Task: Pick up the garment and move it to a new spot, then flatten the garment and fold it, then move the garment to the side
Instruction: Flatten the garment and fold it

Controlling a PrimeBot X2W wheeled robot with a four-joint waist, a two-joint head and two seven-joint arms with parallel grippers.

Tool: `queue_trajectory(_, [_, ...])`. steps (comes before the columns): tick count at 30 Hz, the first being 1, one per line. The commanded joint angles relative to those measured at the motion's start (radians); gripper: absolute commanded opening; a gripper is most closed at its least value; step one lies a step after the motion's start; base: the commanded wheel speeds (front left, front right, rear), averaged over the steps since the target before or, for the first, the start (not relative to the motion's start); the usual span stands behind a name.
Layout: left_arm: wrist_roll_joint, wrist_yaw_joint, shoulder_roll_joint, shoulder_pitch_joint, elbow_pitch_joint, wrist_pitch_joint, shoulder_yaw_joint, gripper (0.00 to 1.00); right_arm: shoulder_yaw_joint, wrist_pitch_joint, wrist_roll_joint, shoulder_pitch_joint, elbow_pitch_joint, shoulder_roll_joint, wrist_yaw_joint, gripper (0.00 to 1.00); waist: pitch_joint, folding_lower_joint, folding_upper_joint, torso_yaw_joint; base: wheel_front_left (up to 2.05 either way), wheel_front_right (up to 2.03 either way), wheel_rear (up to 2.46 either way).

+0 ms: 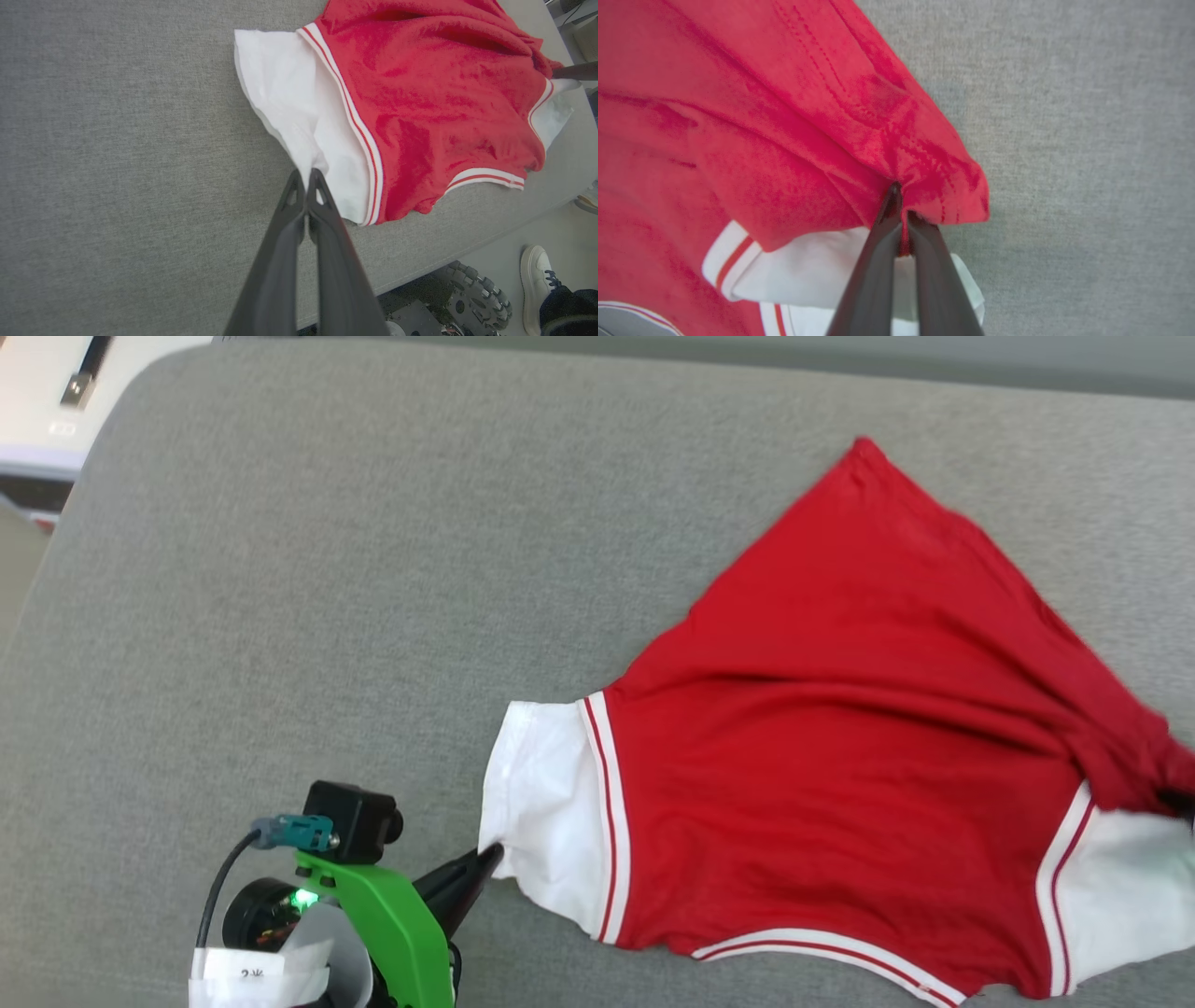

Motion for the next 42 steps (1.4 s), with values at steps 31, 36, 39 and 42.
queue_trajectory(31, [0.014, 0.010, 0.009, 0.030, -0.007, -0.029, -0.011, 0.00, -0.029, 0.069, 0.076, 0.256, -0.280, 0.000, -0.001, 1.00, -0.115, 0.0000, -0.0001, -0.059, 0.00, 0.00, 0.00])
queue_trajectory(36, [0.025, 0.013, 0.012, 0.017, -0.037, -0.028, -0.014, 0.00, -0.009, 0.152, 0.100, 0.166, -0.385, -0.019, -0.001, 1.00, -0.082, 0.0000, -0.0001, -0.030, 0.00, 0.00, 0.00])
queue_trajectory(39, [0.035, 0.013, 0.014, 0.011, -0.054, -0.030, -0.017, 0.00, 0.012, 0.197, 0.102, 0.076, -0.403, -0.009, -0.001, 1.00, -0.045, 0.0000, -0.0001, -0.007, 0.00, 0.00, 0.00])
queue_trajectory(42, [0.045, 0.010, 0.011, -0.004, -0.069, -0.033, -0.023, 0.00, 0.045, 0.227, 0.076, -0.024, -0.393, -0.003, -0.001, 1.00, 0.000, 0.0000, -0.0001, 0.023, 0.00, 0.00, 0.00])
